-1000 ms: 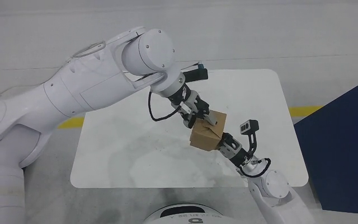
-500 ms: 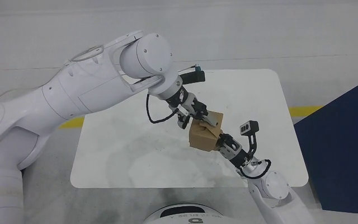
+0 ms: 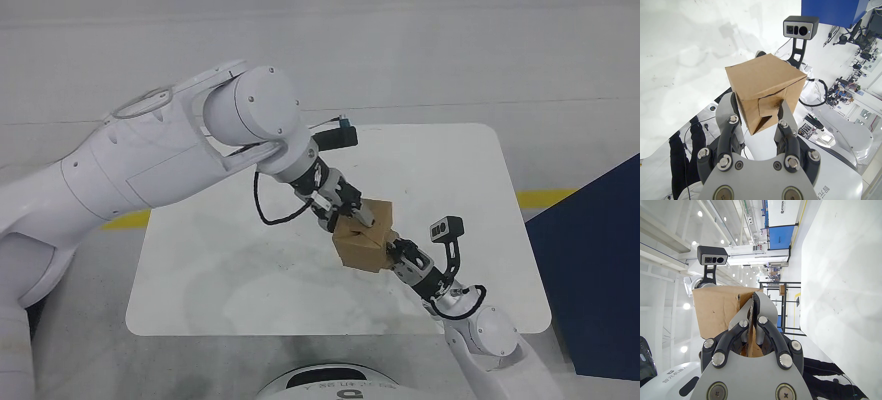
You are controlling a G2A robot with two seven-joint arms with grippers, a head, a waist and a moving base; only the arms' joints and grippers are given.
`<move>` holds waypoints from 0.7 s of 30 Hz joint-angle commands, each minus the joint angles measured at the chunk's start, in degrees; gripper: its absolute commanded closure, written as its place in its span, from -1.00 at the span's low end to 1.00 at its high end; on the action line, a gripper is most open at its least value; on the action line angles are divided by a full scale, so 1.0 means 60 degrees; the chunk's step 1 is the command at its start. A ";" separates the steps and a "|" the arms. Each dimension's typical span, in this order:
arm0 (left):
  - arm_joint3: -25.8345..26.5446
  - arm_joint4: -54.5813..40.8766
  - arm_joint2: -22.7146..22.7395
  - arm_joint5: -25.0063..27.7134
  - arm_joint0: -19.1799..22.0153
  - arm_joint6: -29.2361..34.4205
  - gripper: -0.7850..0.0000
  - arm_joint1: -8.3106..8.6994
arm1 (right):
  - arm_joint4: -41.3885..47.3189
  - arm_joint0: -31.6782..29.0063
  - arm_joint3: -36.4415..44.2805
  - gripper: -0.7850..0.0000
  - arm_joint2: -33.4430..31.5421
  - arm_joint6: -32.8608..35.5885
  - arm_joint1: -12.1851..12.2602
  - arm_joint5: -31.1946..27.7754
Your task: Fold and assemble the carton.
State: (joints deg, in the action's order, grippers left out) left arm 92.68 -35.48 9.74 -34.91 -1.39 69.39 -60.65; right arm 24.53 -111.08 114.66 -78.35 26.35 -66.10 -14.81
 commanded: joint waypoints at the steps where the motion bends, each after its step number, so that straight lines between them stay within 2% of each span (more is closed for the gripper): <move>1: 0.0059 0.0007 0.0000 -0.0023 0.0006 -0.0023 0.01 0.0051 | 0.0014 -0.0001 -0.0010 1.00 -0.0003 0.0018 0.0002 -0.0010; 12: 0.0326 0.0037 0.0000 -0.0123 -0.0067 -0.0123 0.08 0.0300 | 0.0008 -0.0047 -0.0002 1.00 0.0018 -0.0003 0.0004 -0.0069; 21: 0.0431 0.0109 0.0000 -0.0122 -0.0177 -0.0122 0.05 0.0345 | -0.0071 -0.0083 0.0053 1.00 0.0023 -0.0024 0.0010 -0.0057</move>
State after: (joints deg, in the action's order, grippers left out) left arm 95.26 -34.85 9.74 -35.67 -2.42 68.62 -58.57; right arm 24.20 -111.56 114.96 -78.20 26.21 -66.05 -15.21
